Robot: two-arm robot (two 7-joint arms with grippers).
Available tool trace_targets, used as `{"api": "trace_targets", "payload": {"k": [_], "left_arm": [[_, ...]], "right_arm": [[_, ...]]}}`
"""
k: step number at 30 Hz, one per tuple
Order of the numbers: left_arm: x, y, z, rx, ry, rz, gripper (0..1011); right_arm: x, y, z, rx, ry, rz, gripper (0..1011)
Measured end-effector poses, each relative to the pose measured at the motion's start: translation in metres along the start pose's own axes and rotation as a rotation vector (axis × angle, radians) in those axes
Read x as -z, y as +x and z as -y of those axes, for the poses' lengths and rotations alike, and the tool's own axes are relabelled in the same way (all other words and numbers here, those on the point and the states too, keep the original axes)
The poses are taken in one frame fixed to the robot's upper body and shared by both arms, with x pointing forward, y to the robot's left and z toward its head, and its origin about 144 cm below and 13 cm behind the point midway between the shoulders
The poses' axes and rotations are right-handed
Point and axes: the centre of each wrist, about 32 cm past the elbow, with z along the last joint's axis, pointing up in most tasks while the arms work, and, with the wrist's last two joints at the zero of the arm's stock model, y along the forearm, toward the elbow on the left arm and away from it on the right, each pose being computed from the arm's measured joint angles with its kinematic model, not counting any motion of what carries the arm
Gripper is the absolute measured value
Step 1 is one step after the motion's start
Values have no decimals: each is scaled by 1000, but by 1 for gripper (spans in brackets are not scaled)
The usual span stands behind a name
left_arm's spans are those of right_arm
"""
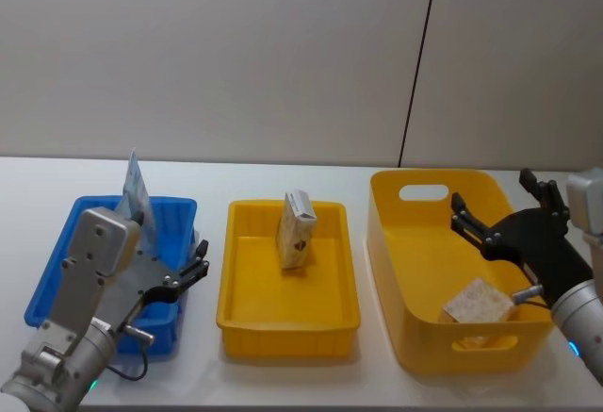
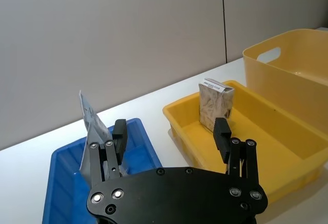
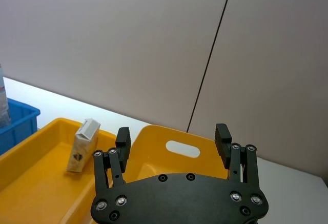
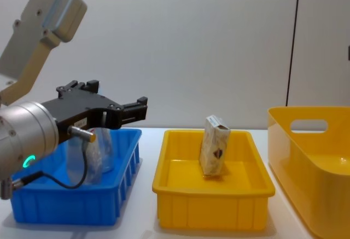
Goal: Bimanual collaborative sorting of washing and personal care products
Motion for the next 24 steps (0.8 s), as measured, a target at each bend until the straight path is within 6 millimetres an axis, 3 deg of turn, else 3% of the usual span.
{"api": "trace_targets", "payload": {"k": [24], "left_arm": [[5, 20, 14, -125, 62, -59, 1001]], "right_arm": [[10, -1, 4, -34, 32, 24, 1004]]}}
